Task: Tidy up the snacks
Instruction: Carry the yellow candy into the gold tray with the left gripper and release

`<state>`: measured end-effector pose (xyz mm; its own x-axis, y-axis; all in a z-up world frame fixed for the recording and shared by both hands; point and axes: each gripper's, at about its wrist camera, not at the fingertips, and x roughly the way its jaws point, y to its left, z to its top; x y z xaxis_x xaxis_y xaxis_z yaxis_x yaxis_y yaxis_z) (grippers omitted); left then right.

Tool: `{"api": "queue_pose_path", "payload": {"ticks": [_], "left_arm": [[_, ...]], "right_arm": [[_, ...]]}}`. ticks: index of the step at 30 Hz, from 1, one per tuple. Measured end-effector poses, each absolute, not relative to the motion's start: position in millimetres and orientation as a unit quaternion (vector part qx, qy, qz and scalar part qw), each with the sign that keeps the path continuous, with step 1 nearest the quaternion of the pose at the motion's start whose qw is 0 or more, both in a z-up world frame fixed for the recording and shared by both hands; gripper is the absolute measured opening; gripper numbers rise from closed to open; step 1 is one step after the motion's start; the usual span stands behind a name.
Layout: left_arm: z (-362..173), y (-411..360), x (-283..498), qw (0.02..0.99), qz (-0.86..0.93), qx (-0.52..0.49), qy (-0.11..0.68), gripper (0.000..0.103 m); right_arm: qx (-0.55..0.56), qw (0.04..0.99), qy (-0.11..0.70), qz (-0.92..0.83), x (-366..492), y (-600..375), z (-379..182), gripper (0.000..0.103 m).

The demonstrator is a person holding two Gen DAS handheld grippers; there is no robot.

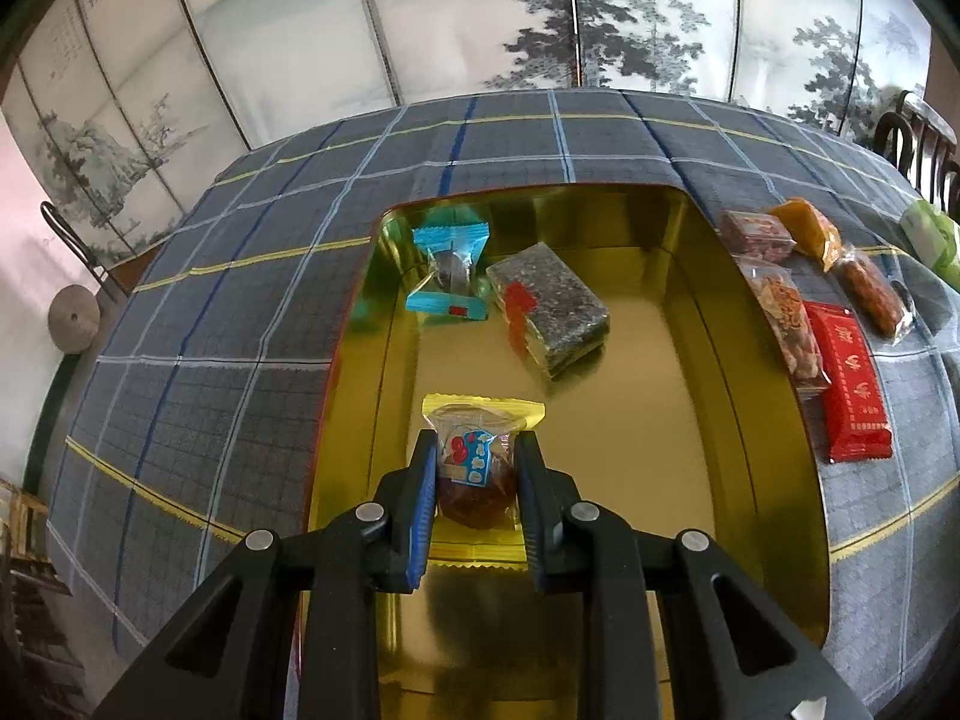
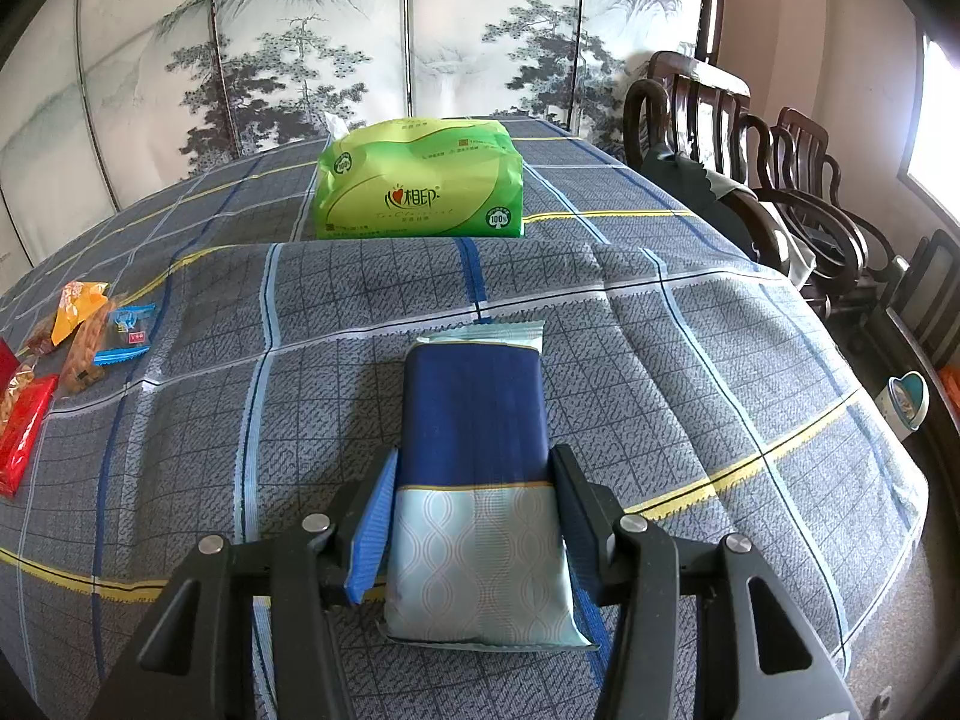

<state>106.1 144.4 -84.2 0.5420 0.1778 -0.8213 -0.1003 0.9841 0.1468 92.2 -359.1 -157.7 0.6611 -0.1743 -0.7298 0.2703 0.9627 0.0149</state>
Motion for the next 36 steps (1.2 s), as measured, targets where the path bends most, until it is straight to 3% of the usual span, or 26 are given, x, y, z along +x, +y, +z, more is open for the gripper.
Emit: {"api": "queue_pose_path", "payload": {"ticks": [36], "left_arm": [[-86.0, 153.3, 115.5, 0.883, 0.089, 0.047, 0.458, 0.027]], "right_arm": [[0.065, 0.908, 0.393, -0.126, 91.6, -363.1, -157.6, 0.051]]}}
